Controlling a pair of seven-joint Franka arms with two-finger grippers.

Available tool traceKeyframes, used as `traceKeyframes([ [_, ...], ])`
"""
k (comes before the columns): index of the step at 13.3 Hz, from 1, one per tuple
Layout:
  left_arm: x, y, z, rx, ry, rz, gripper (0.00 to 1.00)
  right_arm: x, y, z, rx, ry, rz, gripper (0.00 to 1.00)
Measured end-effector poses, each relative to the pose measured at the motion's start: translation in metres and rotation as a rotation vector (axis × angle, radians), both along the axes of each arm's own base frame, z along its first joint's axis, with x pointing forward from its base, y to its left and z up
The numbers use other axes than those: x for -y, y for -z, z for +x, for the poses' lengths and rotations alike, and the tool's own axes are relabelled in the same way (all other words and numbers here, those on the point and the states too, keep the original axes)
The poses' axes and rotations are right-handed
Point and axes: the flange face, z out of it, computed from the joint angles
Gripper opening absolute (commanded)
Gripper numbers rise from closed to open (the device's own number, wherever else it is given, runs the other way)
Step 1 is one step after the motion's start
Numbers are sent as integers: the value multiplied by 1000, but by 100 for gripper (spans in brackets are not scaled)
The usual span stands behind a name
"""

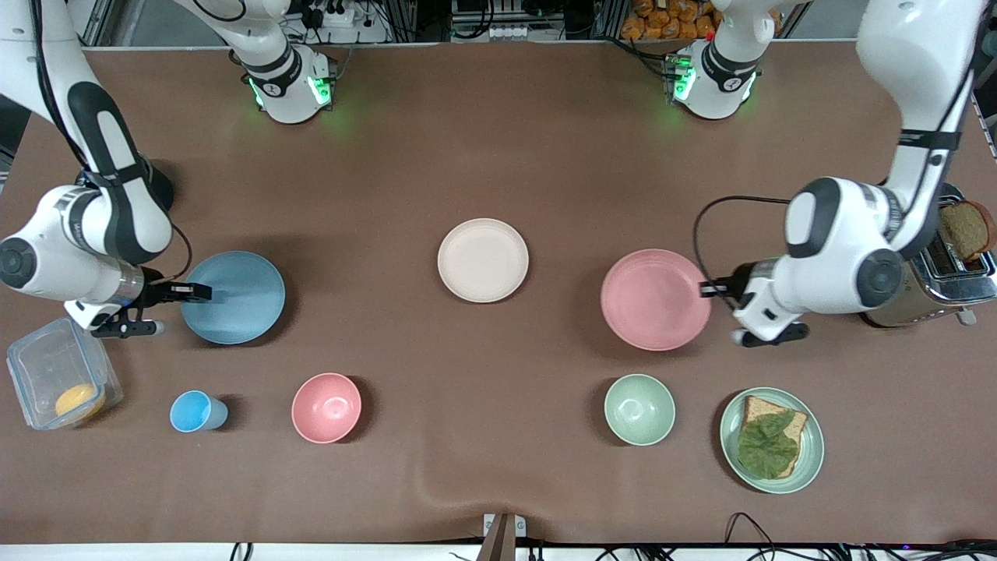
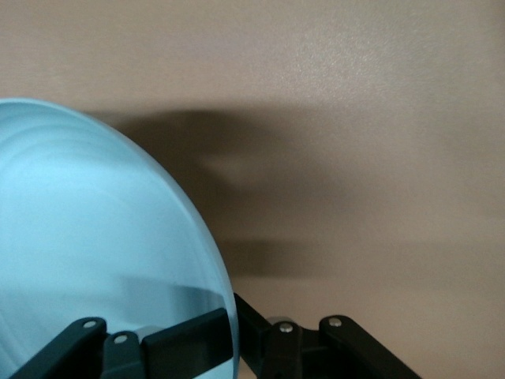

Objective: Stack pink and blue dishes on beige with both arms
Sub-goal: 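Carry the pink plate onto the beige plate while the right gripper lifts the blue plate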

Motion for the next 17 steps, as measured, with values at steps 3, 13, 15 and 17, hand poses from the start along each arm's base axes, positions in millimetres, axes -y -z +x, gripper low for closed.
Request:
traceKeyframes([
  [3,92,3,-21,0,-12,-11,0,-1,-25,10,-46,-8,16,0],
  [13,249,70,-112,-17,-45,14,0,-64,-69,8,-108,-48,147,0],
  [15,252,81,-122,0,-45,8,0,-75,-68,8,-111,-53,162,0],
  [17,261,87,-134,9,-48,7,0,-81,-65,7,-119,-55,164,0],
])
